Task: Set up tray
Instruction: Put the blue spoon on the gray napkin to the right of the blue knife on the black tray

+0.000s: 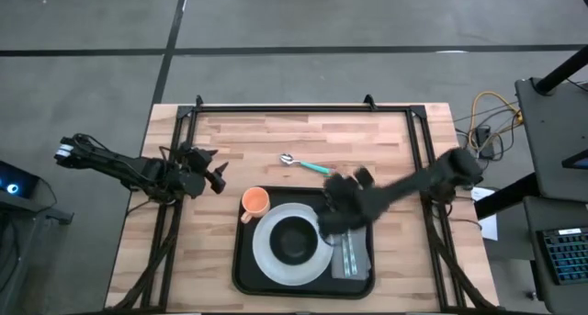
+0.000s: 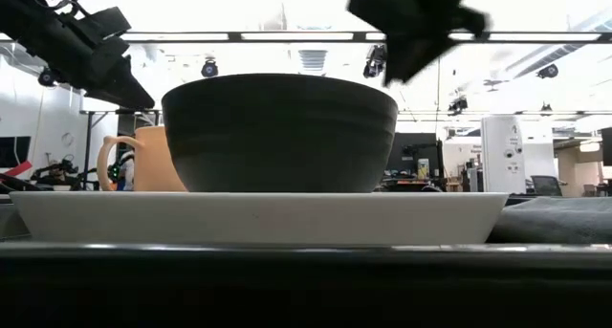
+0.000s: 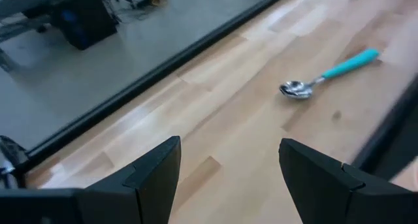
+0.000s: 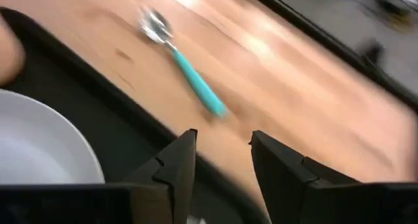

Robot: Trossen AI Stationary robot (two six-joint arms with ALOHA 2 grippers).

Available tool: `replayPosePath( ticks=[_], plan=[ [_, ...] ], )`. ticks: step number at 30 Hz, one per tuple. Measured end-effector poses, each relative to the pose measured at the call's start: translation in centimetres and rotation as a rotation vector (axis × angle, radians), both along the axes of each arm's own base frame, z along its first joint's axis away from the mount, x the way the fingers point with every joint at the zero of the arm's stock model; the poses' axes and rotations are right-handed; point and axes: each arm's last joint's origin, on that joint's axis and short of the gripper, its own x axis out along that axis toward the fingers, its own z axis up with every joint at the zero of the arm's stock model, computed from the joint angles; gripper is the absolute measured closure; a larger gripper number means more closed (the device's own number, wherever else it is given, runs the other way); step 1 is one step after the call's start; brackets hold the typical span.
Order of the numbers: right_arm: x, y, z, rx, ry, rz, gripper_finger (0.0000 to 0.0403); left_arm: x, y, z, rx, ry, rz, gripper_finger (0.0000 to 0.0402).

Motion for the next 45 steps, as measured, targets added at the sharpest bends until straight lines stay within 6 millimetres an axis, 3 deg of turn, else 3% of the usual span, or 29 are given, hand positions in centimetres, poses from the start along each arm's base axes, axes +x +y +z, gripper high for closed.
replayPosePath(
  ticks=[5,8,12,15,20,26,32,36,45],
  plan=[
    [2.3,-5.9,2.7,0.032,-0.068,0.221,0.0246,0.1,-0.2,-0.1,-0.055,0.019,-0.054,0.0164],
    [3.0,-9.2,3.3,0.048,-0.084,0.288,0.0237,0.1,-0.4,-0.3,-0.094,0.06,-0.131,0.0164],
    [3.7,-12.5,2.7,0.088,-0.042,0.362,0.0227,0.3,-0.5,-0.5,-0.126,0.086,-0.178,0.0164],
    [4.4,-14.3,1.0,0.138,0.022,0.398,0.0221,0.4,-0.6,-0.5,-0.128,0.094,-0.18,0.0164],
    [6.1,-15.8,-2.5,0.156,0.133,0.481,0.0212,0.6,-0.6,-0.8,-0.125,0.116,-0.178,0.0164],
    [8.6,-17.3,-6.0,0.236,0.054,0.617,0.0207,0.9,-0.7,-1.1,-0.125,0.138,-0.172,0.0164],
    [9.4,-18.7,-8.7,0.275,0.114,0.666,0.0207,1.1,-0.8,-1.3,-0.13,0.16,-0.177,0.0164],
    [9.3,-19.9,-9.6,0.299,0.126,0.666,0.0207,1.2,-0.8,-1.5,-0.128,0.176,-0.176,0.0164],
    [8.8,-21.7,-9.6,0.306,0.117,0.658,0.0207,1.5,-0.9,-1.8,-0.13,0.203,-0.175,0.0164]
  ],
)
